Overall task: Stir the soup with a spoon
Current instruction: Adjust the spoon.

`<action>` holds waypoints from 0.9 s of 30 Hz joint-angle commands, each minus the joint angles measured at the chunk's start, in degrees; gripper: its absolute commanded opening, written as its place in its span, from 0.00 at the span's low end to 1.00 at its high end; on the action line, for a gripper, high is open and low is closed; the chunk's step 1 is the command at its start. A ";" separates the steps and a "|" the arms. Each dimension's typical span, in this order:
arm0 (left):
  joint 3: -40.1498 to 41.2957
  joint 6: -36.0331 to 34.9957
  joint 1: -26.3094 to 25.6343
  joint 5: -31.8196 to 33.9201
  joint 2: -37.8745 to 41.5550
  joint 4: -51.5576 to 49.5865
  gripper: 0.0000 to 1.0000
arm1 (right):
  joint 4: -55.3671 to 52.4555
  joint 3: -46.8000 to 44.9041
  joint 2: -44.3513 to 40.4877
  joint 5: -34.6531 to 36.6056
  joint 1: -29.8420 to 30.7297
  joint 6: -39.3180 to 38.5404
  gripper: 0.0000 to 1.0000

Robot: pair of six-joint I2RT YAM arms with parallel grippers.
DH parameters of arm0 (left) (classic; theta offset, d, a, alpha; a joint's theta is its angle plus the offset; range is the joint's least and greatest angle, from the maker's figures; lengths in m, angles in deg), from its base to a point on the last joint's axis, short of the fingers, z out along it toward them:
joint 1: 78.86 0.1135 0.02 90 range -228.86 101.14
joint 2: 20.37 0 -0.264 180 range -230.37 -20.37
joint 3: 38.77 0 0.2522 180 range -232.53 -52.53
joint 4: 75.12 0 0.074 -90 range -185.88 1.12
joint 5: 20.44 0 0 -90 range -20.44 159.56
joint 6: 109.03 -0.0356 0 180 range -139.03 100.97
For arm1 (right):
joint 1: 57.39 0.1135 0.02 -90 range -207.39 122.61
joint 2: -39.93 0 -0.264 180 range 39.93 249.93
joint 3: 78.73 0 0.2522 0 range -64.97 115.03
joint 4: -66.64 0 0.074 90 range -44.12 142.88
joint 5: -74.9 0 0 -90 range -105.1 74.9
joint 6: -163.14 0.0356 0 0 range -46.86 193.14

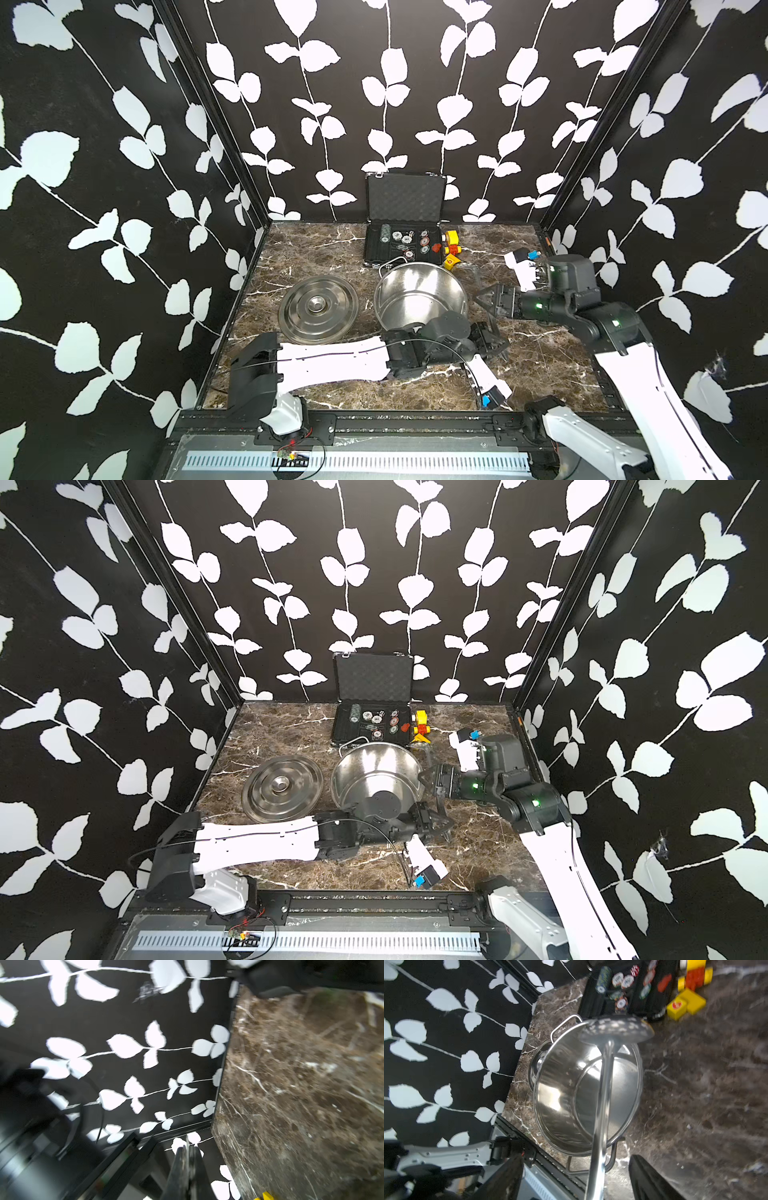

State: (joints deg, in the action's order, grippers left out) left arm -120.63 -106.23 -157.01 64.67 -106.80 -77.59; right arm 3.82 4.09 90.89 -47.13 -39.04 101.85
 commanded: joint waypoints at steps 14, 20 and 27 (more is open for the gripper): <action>5.51 62.72 16.50 -7.80 21.67 6.09 0.00 | 31.28 -13.73 -11.73 -10.18 0.28 7.55 0.99; 7.30 68.40 17.99 -11.01 22.41 3.01 0.00 | 29.55 -13.93 -9.74 -6.45 0.28 4.87 0.98; 9.01 74.58 20.63 -13.98 21.93 -2.88 0.00 | 30.06 -14.71 -8.57 -3.45 0.28 2.88 0.97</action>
State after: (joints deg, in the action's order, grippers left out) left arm -113.02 -36.90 -137.77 53.44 -85.41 -79.41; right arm 30.60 -10.07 82.48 -52.15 -39.00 106.42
